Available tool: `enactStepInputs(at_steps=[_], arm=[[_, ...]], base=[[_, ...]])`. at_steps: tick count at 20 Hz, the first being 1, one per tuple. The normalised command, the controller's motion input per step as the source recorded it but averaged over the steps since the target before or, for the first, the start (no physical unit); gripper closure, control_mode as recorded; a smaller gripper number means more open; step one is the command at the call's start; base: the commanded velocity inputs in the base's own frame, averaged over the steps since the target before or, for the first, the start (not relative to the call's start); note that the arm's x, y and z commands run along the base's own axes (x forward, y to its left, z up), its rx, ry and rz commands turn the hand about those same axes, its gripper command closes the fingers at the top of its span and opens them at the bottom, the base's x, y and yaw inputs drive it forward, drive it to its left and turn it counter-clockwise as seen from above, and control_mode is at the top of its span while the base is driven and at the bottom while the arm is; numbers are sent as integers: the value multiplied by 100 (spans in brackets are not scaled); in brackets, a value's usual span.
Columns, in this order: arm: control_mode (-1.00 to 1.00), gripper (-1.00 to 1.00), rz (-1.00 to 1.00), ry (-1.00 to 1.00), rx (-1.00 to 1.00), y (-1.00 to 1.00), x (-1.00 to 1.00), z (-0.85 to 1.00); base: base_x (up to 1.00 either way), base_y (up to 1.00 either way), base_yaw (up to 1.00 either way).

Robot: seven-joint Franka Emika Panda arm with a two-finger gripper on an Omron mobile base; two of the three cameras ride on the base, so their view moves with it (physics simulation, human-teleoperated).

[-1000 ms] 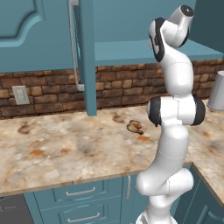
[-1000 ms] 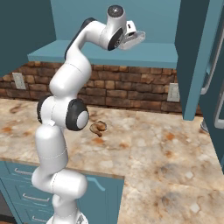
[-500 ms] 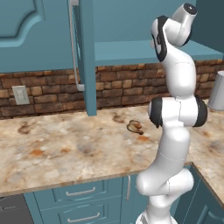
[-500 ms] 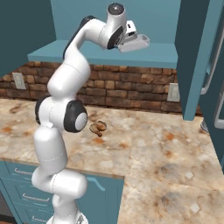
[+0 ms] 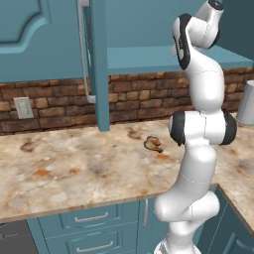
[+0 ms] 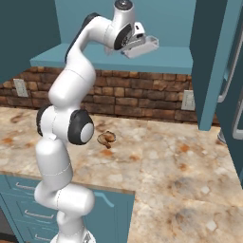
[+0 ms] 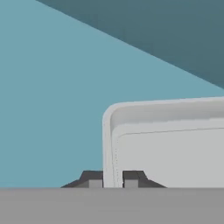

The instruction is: Retrieve the tupperware from the cabinet, then place the raw meat into the tupperware to avoid contamination.

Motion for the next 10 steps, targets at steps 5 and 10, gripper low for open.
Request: enactStepInputs(at_steps=[5,10], arm=[[-100,100,3,12,0,10,-24,0],[-100,100,2,11,0,5,-38,0]], base=[[0,0,0],[0,0,0]])
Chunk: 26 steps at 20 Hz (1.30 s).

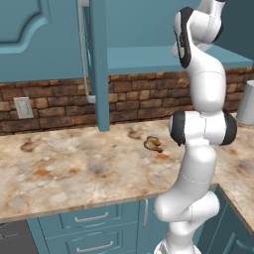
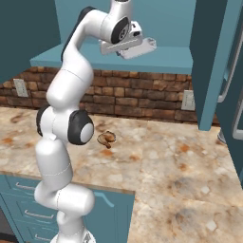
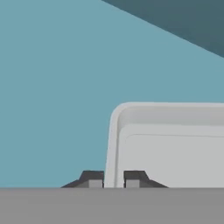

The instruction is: Retrieve the tupperware from the cabinet, then place the raw meat into the tupperware to avoid contamination.

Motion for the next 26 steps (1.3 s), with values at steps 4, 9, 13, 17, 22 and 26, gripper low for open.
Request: enactStepInputs(at_steps=[4,9,13,17,22,26], arm=[[-100,100,3,6,0,3,-34,0],[-100,100,8,1,0,3,-14,-20],[-100,100,14,-17,-1,0,-9,-61],[-100,100,14,-25,-1,0,-17,-60],[-100,100,14,-27,-3,0,-37,-48],[-100,100,15,-22,-6,0,-54,-12]], base=[[0,0,0],[0,0,0],[0,0,0],[0,0,0],[0,0,0],[0,0,0]])
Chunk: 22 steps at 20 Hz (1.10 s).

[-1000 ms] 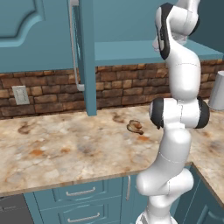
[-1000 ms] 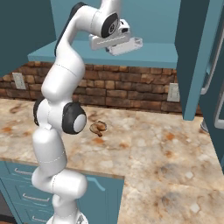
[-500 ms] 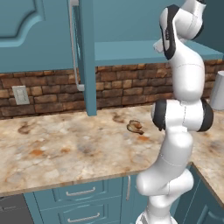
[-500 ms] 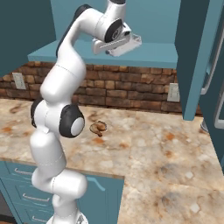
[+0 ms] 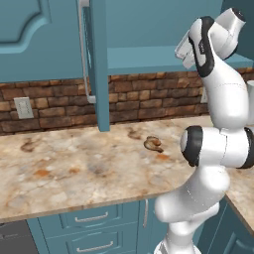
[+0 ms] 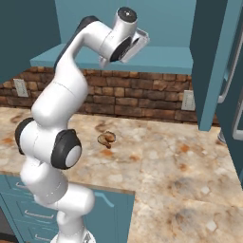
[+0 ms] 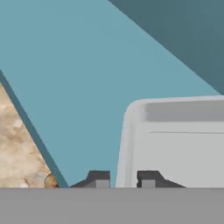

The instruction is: Retrieve the tupperware from the cabinet, then place the raw meat into the tupperware to avoid contamination.

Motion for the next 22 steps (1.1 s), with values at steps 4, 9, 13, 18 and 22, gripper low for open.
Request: enactStepInputs(at_steps=[4,9,13,18,22], arm=[[-100,100,12,-2,-4,8,-67,13],[-100,100,12,13,0,16,-51,25],[-100,100,8,16,0,12,-49,31],[-100,100,6,15,0,7,-58,22],[-100,100,5,10,0,7,-73,5]], base=[[0,0,0],[0,0,0],[0,0,0],[0,0,0],[0,0,0]])
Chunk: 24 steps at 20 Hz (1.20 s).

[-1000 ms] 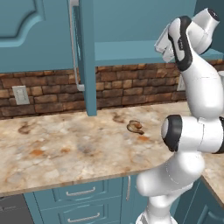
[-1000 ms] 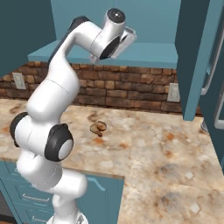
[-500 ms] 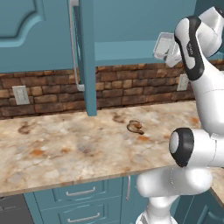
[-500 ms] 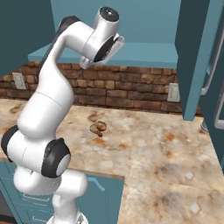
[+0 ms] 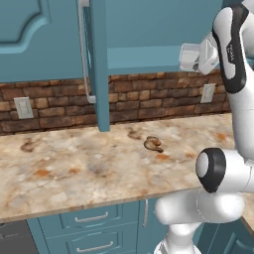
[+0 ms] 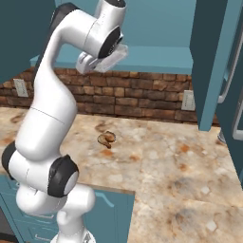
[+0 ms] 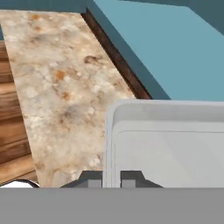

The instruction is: Retrieve the tupperware from the cabinet, then place the raw meat into the tupperware to avoid contamination.

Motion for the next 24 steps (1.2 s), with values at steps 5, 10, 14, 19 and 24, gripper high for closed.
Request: enactStepInputs(at_steps=[5,10,14,19,24], arm=[[-100,100,6,7,0,8,-87,0],[-100,100,6,5,0,14,-98,-6],[-100,100,7,2,0,11,-99,-18],[-100,100,8,4,0,11,-100,-23],[-100,100,8,8,0,14,-97,-28]], base=[[0,0,0],[0,0,0],[0,0,0],[0,0,0],[0,0,0]])
